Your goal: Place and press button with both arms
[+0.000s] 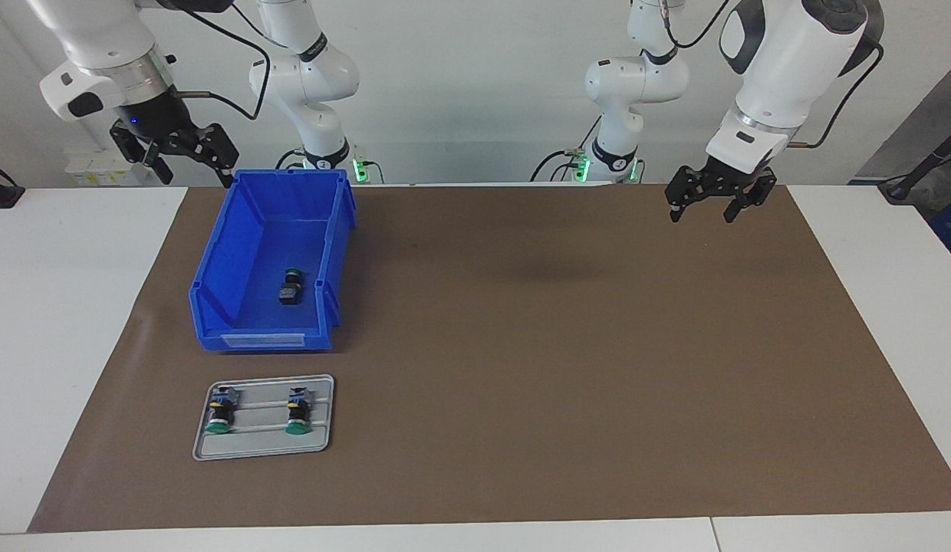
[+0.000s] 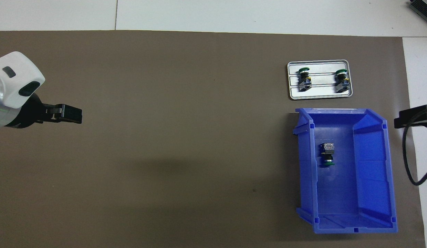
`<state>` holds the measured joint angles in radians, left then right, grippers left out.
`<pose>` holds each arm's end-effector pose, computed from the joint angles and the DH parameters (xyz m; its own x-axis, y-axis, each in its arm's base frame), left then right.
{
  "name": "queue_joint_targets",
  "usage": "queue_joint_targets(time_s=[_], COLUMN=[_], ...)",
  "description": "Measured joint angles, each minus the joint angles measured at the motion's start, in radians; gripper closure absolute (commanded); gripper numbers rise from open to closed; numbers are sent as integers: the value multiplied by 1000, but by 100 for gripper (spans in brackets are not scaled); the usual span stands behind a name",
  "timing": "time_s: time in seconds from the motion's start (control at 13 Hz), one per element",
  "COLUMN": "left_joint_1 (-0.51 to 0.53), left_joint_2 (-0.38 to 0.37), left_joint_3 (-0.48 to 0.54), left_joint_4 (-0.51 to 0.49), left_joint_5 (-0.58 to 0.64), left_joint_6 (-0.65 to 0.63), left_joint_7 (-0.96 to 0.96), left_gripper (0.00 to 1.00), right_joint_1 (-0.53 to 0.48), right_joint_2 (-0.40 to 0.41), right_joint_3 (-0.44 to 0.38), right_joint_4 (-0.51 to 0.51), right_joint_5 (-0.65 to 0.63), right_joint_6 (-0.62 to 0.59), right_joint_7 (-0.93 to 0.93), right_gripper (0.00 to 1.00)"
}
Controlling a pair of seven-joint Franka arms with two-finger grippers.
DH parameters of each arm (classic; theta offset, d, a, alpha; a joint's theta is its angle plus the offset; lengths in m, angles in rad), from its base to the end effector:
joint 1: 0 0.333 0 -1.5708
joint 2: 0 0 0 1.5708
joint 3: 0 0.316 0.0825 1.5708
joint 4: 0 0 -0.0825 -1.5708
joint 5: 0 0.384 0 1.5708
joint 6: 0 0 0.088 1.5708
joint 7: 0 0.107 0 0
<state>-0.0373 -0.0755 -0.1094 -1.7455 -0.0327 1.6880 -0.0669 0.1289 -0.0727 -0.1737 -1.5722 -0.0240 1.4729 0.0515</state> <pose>0.5322 -0.0838 0.5928 0.9970 -0.0757 0.0159 -0.0761 -0.9968 0.0254 0.5211 -0.0299 0.6539 0.9949 -0.0977 -0.0271 -0.0974 -0.9952 0.0128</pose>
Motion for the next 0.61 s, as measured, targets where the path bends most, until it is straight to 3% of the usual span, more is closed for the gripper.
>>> queue_joint_targets(time_s=[0.61], left_joint_1=[0], left_joint_2=[0], left_joint_3=[0], left_joint_4=[0], left_joint_5=[0], left_joint_6=[0], left_joint_7=[0], left_gripper=[0], right_joint_1=[9], right_joint_2=[0], right_joint_3=[3], right_joint_4=[-25], right_joint_5=[-11], right_joint_6=[67], right_joint_7=[-56], right_gripper=[0])
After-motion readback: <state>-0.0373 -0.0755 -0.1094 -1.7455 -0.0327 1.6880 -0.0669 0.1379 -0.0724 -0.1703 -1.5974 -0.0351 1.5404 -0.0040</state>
